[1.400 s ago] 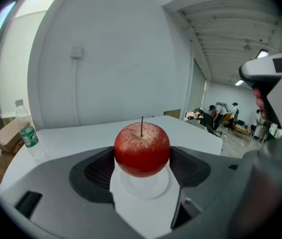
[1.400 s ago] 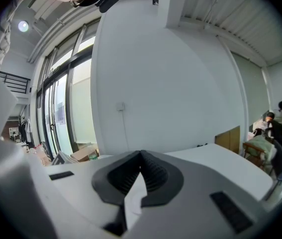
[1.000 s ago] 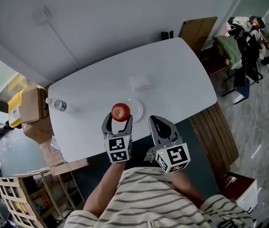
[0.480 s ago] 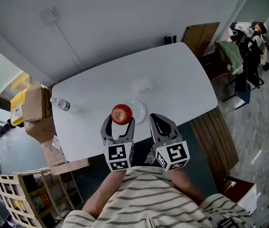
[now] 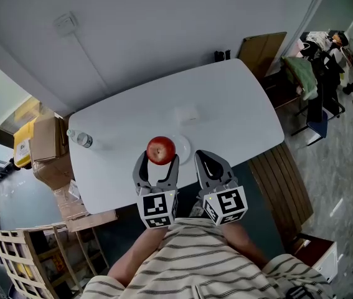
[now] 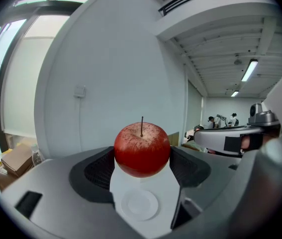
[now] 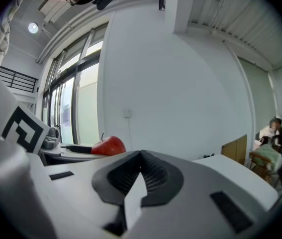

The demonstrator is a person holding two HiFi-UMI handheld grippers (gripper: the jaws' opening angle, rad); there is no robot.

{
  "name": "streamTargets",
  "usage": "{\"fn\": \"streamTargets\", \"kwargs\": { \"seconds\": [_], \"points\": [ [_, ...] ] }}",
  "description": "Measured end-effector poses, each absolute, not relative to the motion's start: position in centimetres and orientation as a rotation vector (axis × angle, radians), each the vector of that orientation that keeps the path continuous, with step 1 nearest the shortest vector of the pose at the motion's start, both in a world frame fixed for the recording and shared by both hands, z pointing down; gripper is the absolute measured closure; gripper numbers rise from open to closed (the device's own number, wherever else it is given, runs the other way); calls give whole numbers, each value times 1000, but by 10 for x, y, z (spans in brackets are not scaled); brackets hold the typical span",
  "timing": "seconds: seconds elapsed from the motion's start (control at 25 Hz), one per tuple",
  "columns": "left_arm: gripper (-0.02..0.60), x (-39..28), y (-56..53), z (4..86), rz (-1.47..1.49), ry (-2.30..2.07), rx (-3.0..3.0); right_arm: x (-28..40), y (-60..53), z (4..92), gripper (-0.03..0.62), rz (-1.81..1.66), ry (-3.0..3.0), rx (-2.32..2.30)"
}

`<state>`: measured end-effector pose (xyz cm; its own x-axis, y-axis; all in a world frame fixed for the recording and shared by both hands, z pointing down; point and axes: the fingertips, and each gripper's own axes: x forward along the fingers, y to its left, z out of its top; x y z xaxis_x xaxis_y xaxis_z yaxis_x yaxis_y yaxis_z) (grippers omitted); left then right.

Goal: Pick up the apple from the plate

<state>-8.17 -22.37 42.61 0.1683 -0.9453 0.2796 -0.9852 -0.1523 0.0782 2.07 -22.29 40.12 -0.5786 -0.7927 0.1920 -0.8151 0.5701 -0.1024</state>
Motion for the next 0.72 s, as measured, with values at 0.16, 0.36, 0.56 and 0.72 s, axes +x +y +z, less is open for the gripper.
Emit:
{"fn": "streamTargets", "kwargs": {
  "seconds": [0.16, 0.36, 0.56, 0.72],
  "points": [
    [225, -82, -221, 419, 240, -1883, 2217, 21, -222, 400, 582, 261, -2671, 1373],
    [227, -83, -220, 410, 187, -1913, 2239, 19, -222, 399, 580, 256, -2681, 1363],
    [225, -85, -219, 407, 183, -1925, 2257, 17, -223, 403, 582, 255, -2681, 1357],
    [226, -86, -216, 407, 176, -1935, 2262, 15, -222, 405, 582, 257, -2679, 1352]
  ]
}}
